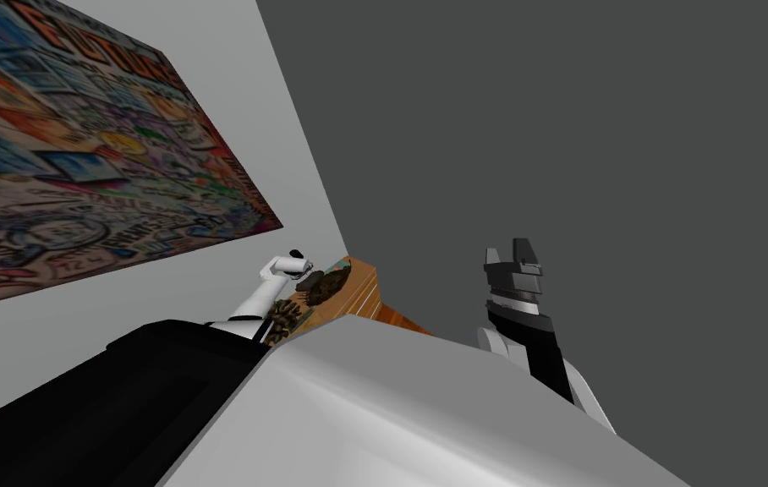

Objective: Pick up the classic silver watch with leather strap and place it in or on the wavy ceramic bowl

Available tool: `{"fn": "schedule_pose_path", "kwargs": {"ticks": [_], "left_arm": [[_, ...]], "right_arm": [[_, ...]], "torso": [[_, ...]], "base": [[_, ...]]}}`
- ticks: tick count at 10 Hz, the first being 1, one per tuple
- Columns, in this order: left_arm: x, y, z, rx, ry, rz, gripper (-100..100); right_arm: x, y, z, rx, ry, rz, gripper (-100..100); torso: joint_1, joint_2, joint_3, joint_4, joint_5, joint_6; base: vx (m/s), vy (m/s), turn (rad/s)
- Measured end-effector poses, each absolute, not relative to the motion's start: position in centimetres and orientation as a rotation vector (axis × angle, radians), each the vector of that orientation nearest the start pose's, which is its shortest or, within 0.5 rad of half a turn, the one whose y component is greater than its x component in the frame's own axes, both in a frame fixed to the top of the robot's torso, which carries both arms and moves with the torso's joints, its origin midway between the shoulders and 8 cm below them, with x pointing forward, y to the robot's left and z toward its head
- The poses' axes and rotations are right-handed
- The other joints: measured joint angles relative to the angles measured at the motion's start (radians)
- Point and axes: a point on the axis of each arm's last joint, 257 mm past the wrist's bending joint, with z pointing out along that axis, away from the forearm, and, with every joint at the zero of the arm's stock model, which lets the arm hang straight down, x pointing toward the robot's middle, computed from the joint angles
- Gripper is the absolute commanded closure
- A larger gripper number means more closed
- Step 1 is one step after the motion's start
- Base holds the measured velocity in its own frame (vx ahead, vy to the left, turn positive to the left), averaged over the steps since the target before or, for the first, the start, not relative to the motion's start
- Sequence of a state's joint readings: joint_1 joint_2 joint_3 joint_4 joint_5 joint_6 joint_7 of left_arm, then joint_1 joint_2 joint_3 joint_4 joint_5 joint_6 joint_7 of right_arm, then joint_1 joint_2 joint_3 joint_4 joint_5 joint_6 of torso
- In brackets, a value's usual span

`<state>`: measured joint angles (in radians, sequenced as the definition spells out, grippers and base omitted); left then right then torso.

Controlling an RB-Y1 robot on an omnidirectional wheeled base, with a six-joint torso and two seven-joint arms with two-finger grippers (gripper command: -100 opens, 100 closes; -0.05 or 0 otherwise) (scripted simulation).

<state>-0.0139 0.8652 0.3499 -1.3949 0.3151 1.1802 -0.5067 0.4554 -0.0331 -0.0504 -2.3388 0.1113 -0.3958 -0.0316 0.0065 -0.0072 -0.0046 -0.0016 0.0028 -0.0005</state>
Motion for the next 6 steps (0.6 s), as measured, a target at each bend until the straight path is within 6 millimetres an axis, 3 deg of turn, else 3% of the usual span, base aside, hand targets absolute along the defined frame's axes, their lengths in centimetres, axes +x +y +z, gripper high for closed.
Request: {"fn": "schedule_pose_path", "kwargs": {"ticks": [4,5,6], "left_arm": [[34.6,70.4,-22.5,-1.547,1.884,0.355,-100],[34.5,70.4,-22.5,-1.548,1.885,0.356,0],[34.5,70.4,-22.5,-1.548,1.884,0.356,0]], "right_arm": [[35.2,-27.7,4.5,0.58,0.689,1.216,0],[35.2,-27.7,4.5,0.58,0.689,1.216,0],[35.2,-27.7,4.5,0.58,0.689,1.216,0]], "torso": [[0.0,0.001,0.0,0.0,0.0,0.0],[0.001,0.0,0.0,0.0,0.0,0.0],[0.001,-0.001,-0.001,0.0,0.0,0.0]], "base": [[-0.026,-0.015,-0.019],[0.0,0.0,0.0],[0.0,0.0,0.0]]}}
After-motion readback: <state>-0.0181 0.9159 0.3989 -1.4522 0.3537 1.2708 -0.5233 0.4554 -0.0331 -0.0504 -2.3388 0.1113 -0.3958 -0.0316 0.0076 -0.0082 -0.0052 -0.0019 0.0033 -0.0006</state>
